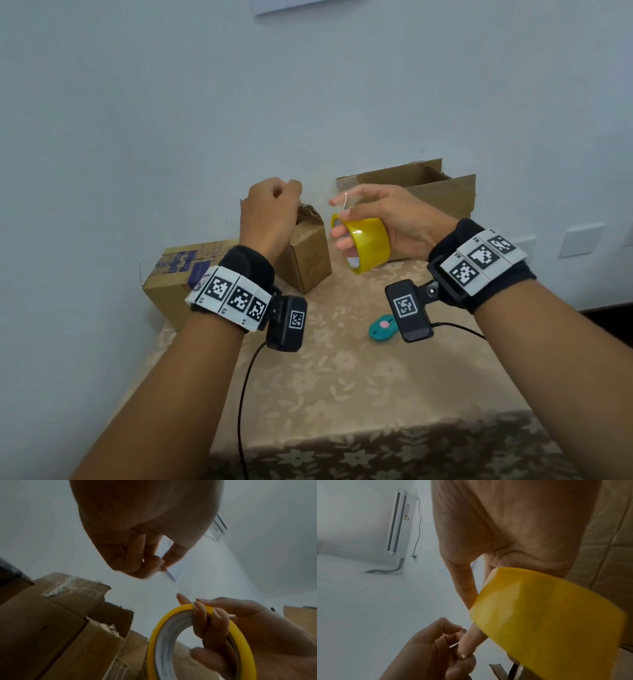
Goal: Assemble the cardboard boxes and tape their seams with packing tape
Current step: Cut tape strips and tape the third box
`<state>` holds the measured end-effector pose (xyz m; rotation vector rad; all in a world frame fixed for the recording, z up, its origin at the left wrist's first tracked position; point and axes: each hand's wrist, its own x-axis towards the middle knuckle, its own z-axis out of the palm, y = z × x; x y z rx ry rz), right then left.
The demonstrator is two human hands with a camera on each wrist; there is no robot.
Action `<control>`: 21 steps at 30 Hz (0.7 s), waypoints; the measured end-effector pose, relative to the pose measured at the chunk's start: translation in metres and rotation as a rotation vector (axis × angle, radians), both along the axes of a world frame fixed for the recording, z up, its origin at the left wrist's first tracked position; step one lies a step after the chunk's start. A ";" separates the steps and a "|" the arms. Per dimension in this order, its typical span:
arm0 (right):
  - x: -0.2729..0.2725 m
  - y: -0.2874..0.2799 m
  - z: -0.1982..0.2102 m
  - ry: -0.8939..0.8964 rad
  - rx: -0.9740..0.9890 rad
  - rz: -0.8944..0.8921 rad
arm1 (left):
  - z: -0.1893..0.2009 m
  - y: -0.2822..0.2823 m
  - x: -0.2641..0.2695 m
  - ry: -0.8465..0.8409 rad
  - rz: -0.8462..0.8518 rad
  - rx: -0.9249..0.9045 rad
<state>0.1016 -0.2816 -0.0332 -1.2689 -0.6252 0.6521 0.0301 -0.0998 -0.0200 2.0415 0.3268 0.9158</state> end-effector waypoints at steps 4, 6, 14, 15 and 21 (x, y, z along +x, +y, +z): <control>0.005 0.000 -0.001 0.010 0.042 -0.043 | 0.001 -0.013 -0.009 0.409 -0.199 0.119; 0.005 0.000 -0.001 0.005 0.053 -0.073 | -0.004 -0.018 -0.009 0.625 -0.300 0.152; 0.008 -0.001 0.000 0.019 0.060 -0.155 | -0.040 -0.032 0.000 0.986 -0.563 0.210; 0.007 -0.001 0.000 0.020 0.057 -0.156 | -0.045 -0.037 0.000 1.017 -0.568 0.220; 0.000 0.002 0.000 0.006 0.031 -0.138 | -0.064 -0.053 0.006 1.127 -0.585 0.352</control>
